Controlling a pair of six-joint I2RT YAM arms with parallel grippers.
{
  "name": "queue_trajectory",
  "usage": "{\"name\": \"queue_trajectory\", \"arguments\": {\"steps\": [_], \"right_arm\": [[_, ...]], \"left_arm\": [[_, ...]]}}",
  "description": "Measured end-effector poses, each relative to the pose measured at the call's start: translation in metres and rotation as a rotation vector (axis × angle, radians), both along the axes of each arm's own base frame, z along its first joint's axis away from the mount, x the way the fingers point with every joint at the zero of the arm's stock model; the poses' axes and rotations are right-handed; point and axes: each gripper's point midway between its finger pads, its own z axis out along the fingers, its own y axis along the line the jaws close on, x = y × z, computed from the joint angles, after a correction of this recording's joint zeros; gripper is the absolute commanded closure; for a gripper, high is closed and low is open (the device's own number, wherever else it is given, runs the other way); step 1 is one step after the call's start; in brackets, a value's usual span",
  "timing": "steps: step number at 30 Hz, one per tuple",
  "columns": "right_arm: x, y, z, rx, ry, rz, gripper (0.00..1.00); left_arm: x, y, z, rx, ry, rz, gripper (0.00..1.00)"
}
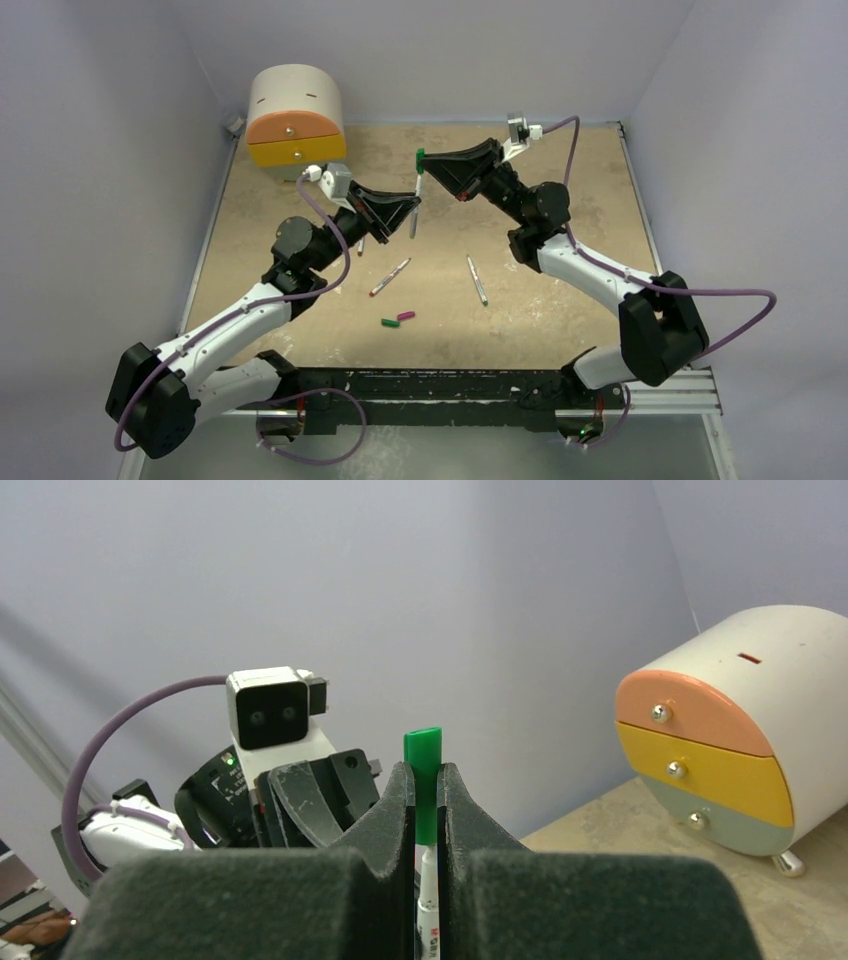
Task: Insert the pens into the pen caps
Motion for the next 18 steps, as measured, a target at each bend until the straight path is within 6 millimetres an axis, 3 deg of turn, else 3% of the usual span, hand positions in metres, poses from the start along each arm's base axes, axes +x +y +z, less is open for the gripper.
{"name": "queue_trajectory", "arguments": {"steps": [18], "right_arm": [[-0.0014,0.0031,-0.0021,0.019,0.000,0.010,1.00]], "left_arm": [[-0.0002,-0.0033,0.0002,0.005,0.010,0.000,1.00]]}}
